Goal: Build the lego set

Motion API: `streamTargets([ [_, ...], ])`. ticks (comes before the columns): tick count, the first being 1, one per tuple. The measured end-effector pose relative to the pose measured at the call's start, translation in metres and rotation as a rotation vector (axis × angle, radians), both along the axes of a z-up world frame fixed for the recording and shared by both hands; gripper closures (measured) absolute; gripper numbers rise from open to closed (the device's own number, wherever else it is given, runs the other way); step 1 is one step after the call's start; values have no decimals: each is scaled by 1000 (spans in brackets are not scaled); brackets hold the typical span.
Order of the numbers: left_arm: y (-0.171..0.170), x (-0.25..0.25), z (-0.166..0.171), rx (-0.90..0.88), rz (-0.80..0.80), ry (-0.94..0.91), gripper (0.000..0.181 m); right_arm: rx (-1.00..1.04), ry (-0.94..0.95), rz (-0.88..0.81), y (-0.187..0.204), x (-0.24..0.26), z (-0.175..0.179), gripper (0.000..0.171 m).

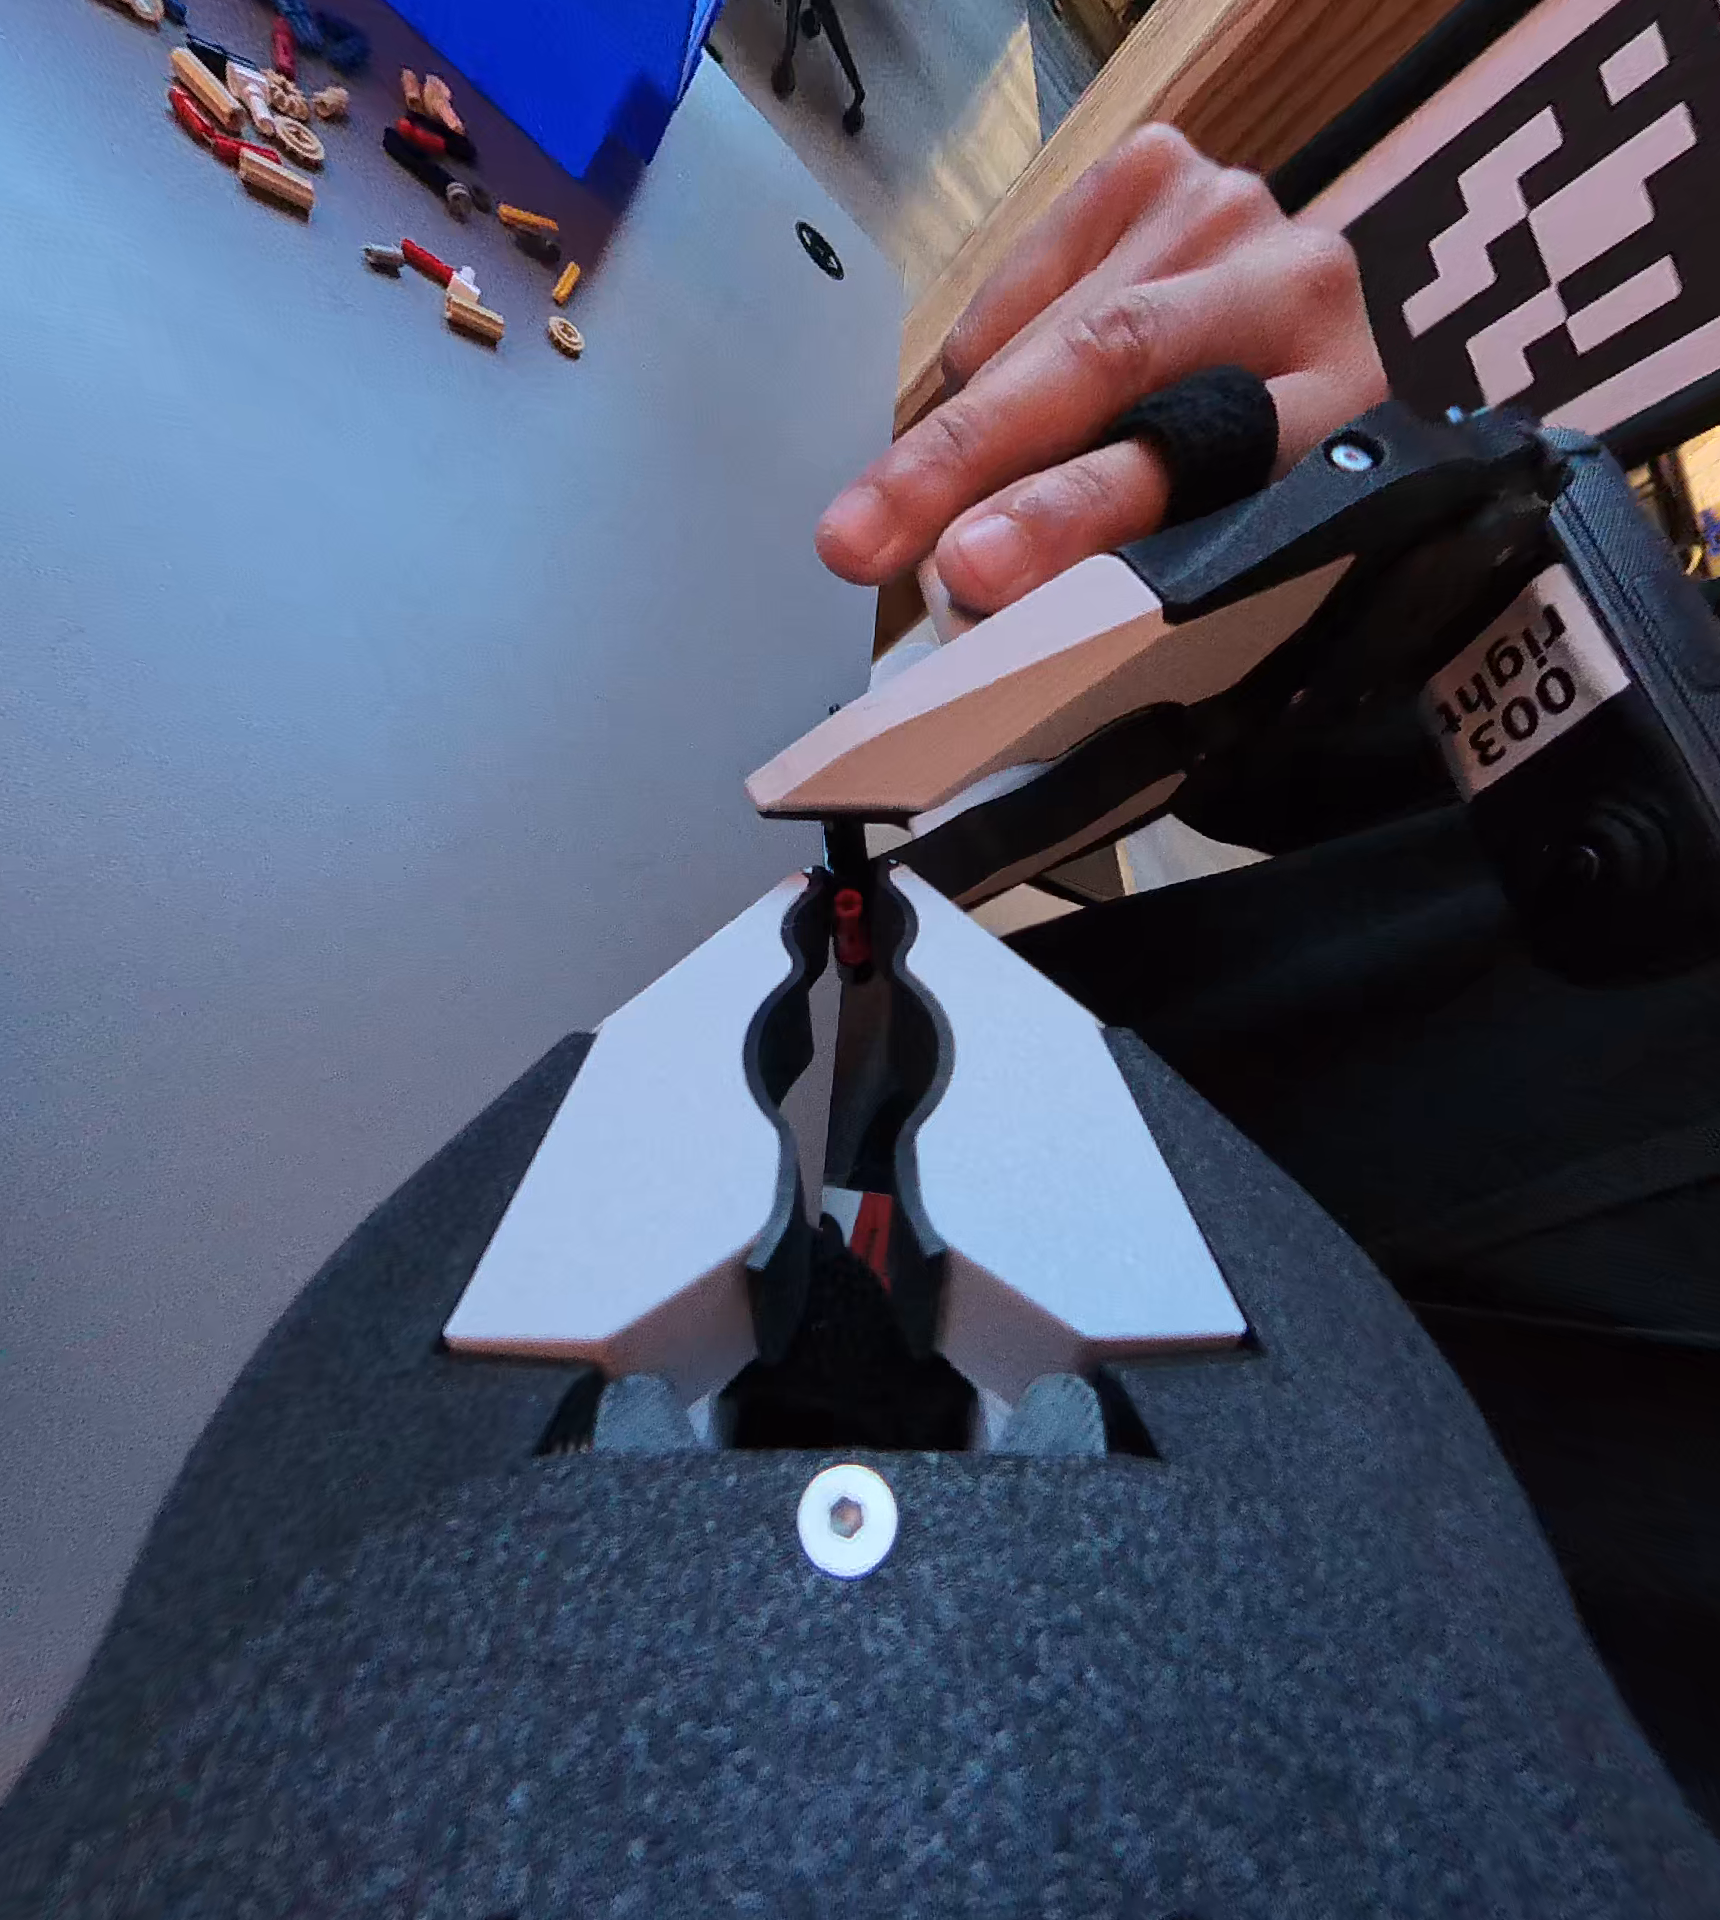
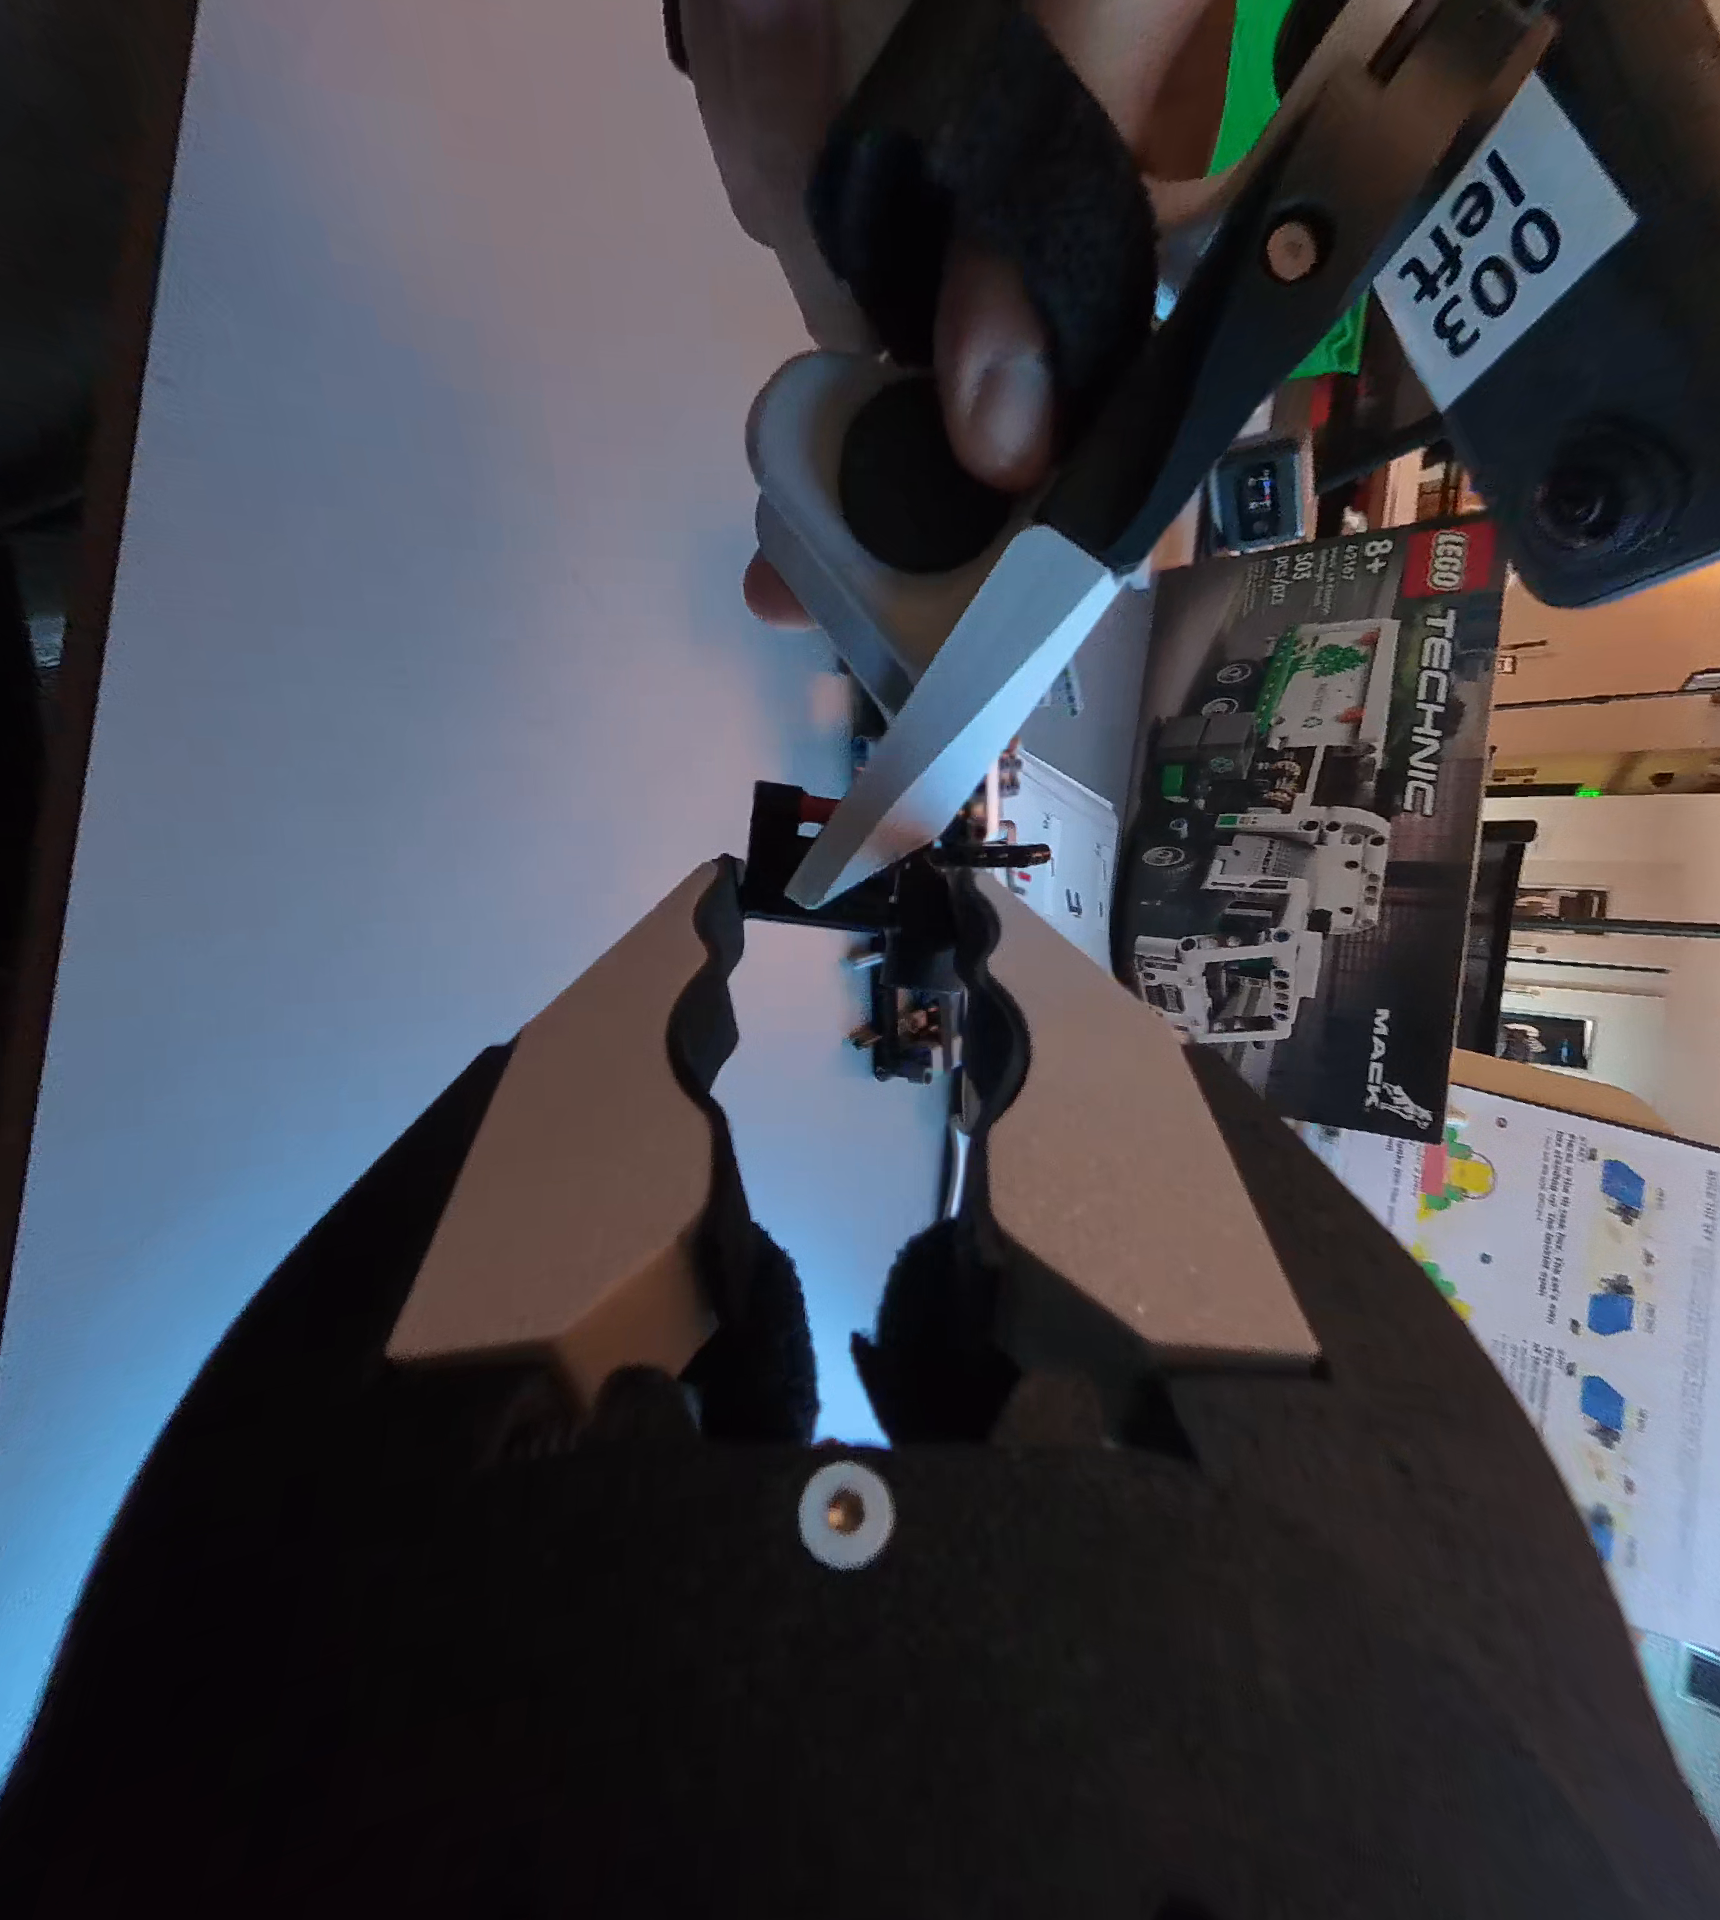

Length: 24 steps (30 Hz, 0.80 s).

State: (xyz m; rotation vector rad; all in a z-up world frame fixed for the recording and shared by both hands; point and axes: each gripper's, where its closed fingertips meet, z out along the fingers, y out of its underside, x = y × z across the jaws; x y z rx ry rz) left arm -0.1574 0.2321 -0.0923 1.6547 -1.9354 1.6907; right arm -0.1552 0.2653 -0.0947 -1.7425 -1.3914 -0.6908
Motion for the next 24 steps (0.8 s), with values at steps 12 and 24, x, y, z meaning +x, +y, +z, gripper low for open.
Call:
streamTargets([
  [12,14,3,0,5,56,-14,175,72,36,6,14,2,0,131],
  [24,5,-2,9,-38,31,-26,175,134,422,-17,-11,5,25,117],
])
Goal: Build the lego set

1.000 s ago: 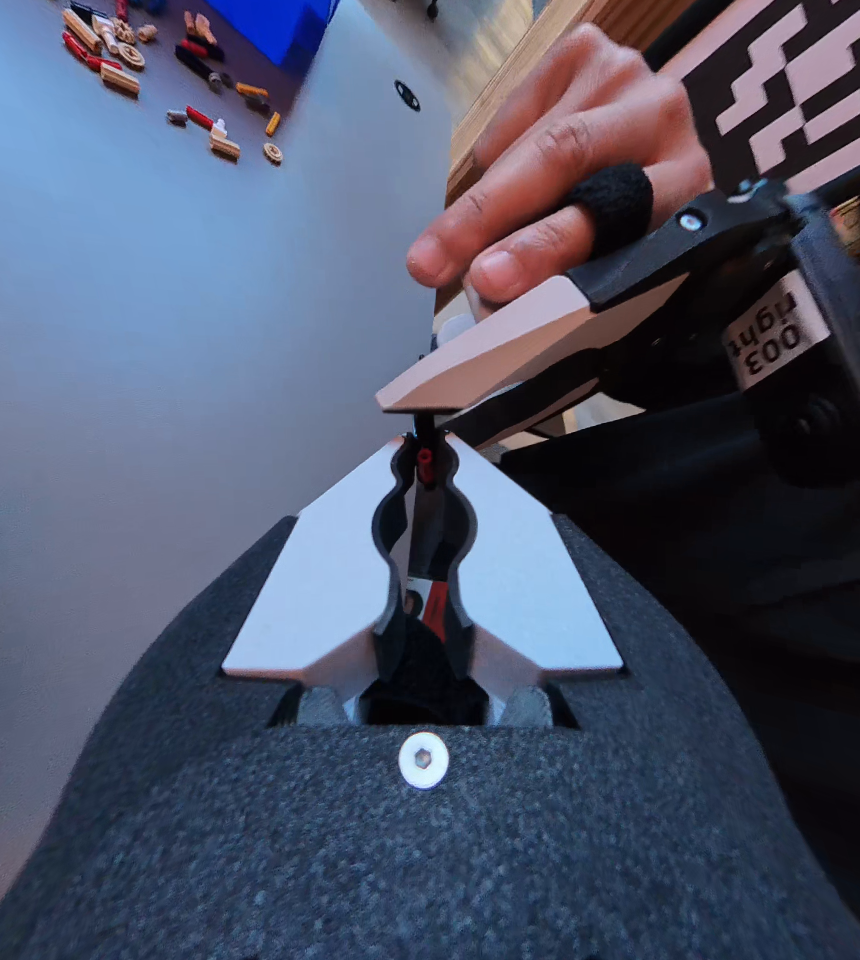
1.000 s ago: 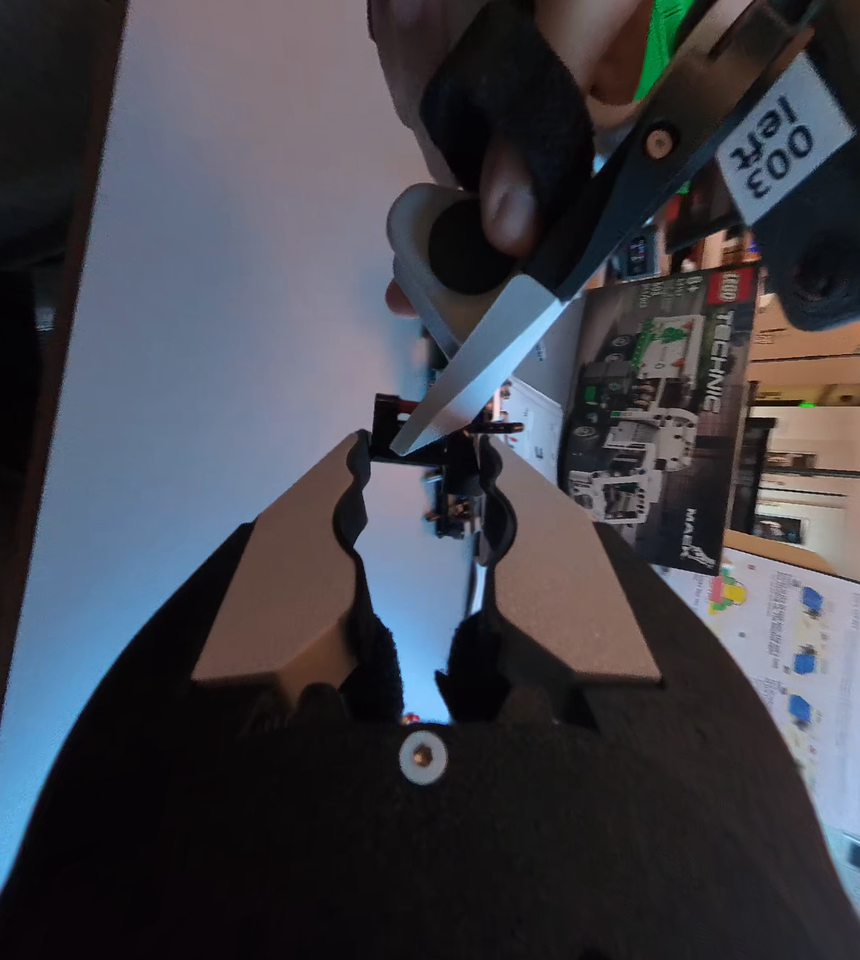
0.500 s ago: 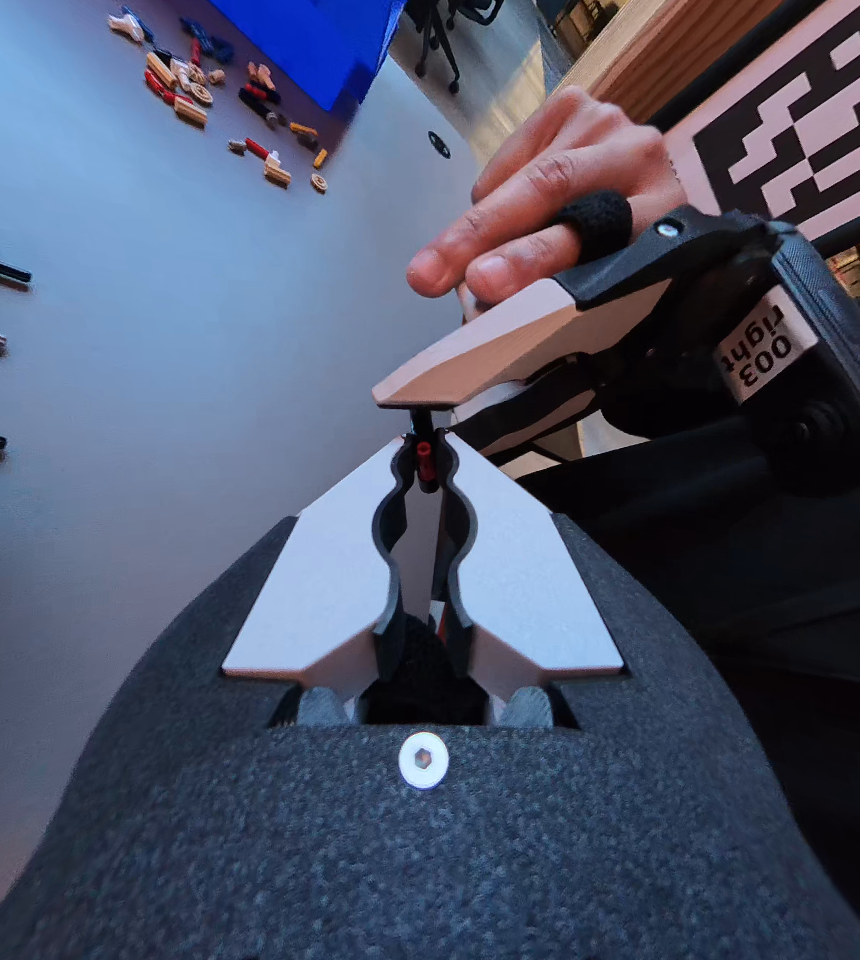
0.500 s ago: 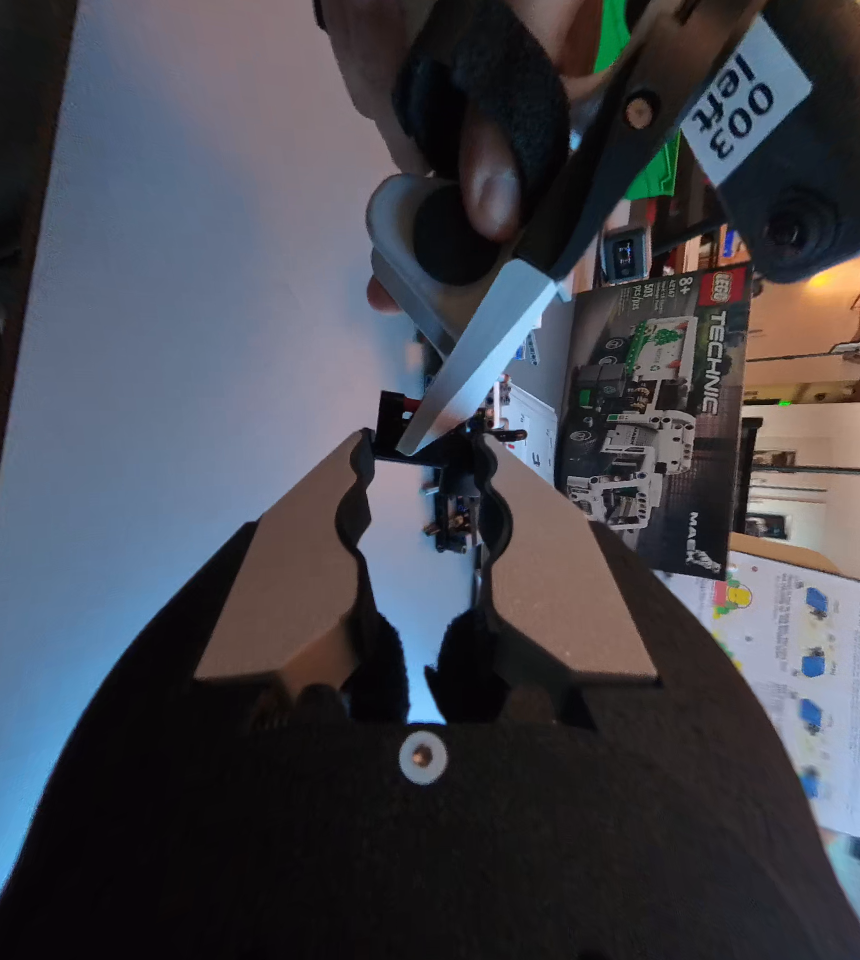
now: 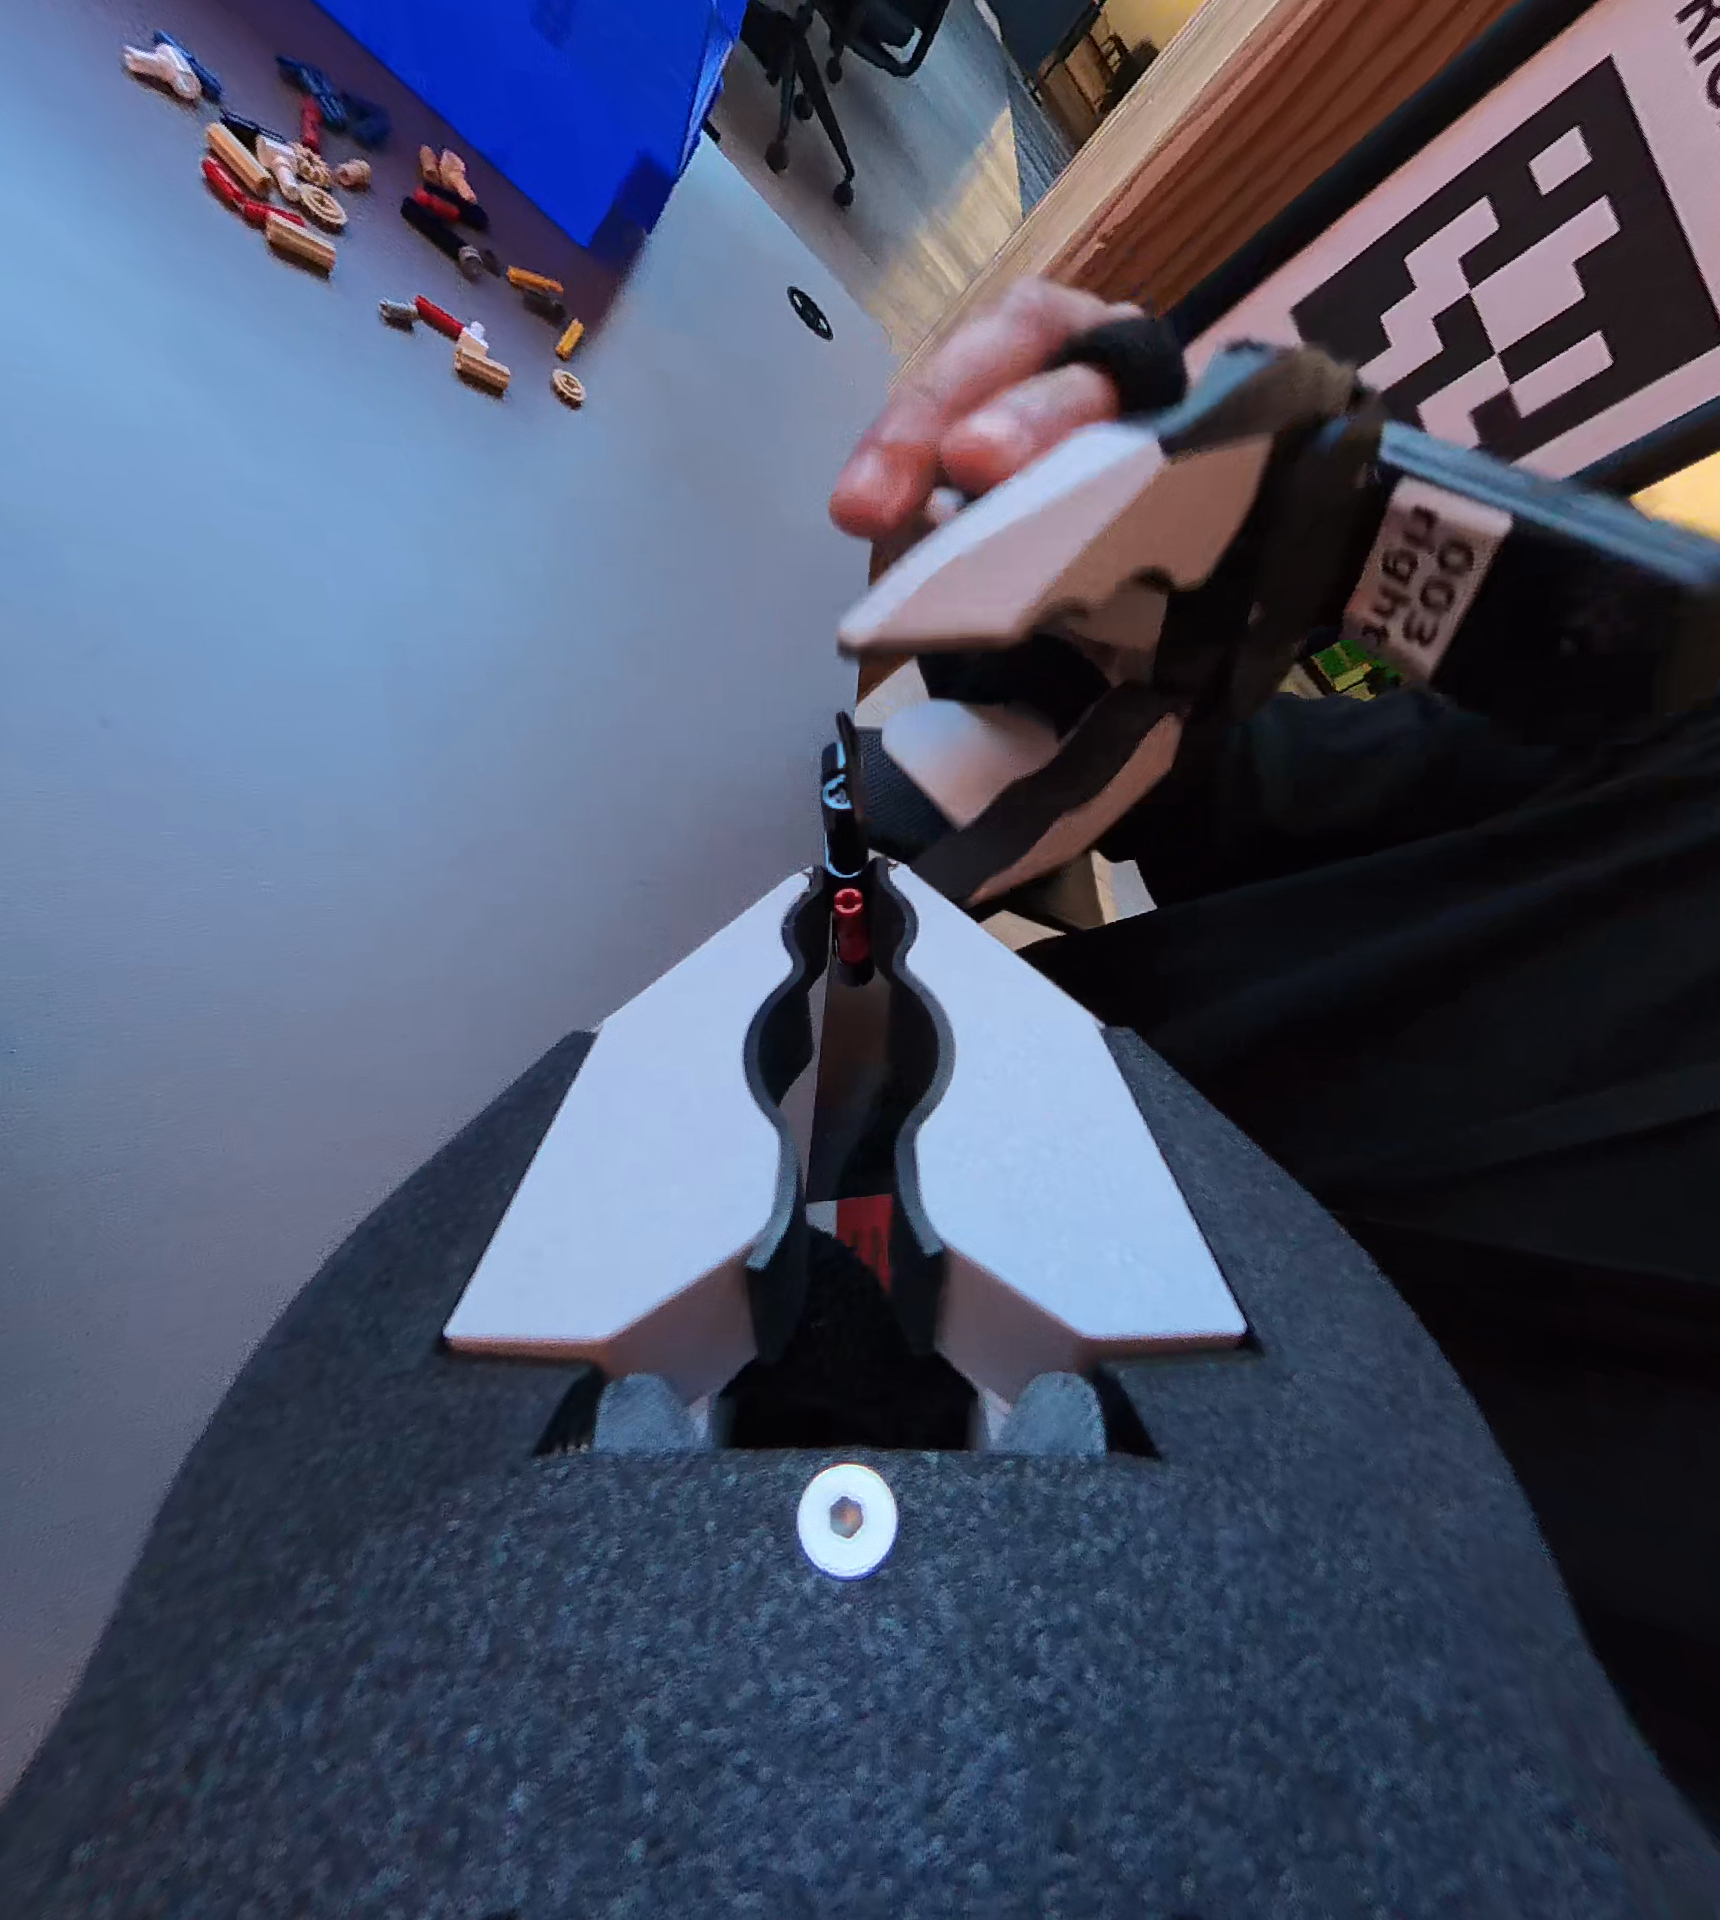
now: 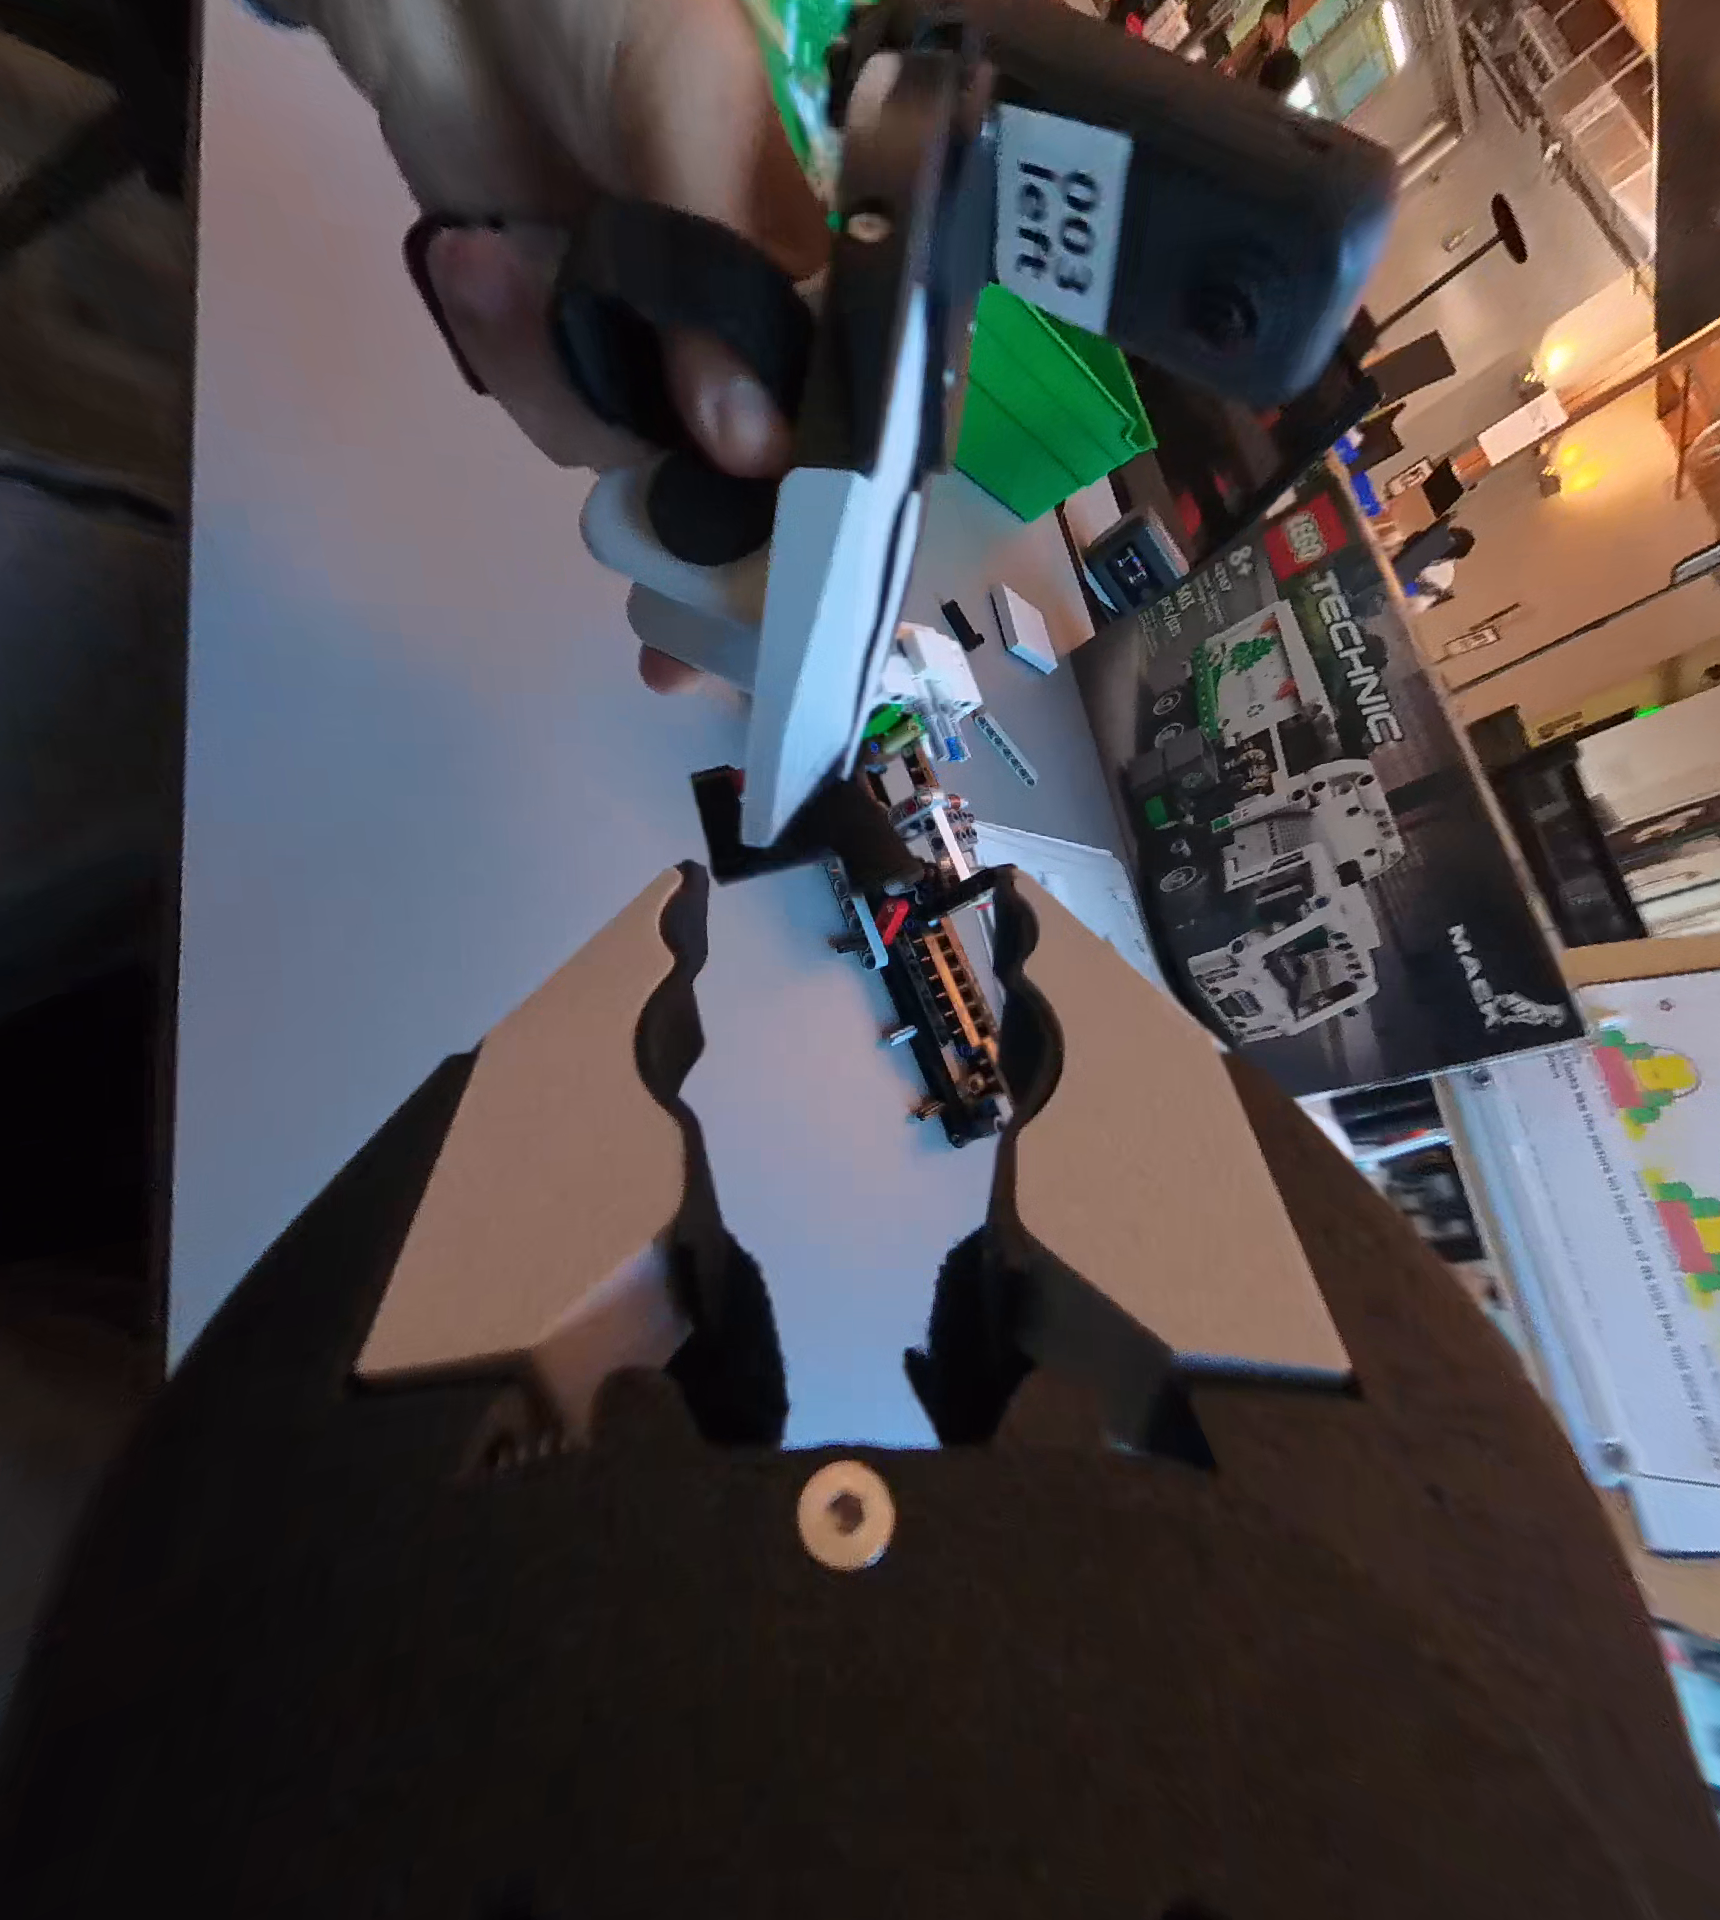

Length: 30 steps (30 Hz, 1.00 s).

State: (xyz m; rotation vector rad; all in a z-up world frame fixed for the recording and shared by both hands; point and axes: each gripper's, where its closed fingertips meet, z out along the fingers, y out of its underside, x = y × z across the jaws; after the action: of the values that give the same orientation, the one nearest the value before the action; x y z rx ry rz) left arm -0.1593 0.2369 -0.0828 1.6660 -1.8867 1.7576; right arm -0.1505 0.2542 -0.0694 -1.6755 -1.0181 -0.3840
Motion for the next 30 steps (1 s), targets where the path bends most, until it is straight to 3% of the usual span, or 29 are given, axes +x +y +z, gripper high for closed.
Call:
streamTargets([
  [4,-6,2,-4,20,-15,26,175,-1,-210,-23,6,-9,-20,118],
  [8,-9,4,-6,62,-13,38,175,23,-304,-38,9,-8,-20,133],
  [13,-13,1,-1,90,-8,-9,175,56,-372,-22,5,-12,-13,135],
  [20,-10,-3,-11,108,23,-23,175,89,-318,-17,6,-16,-20,131],
  [24,13,6,-21,209,115,-11,175,21,-130,-93,5,6,-18,121],
  [30,44,25,-24,369,279,-109,175,-50,659,-372,-6,79,-9,123],
])
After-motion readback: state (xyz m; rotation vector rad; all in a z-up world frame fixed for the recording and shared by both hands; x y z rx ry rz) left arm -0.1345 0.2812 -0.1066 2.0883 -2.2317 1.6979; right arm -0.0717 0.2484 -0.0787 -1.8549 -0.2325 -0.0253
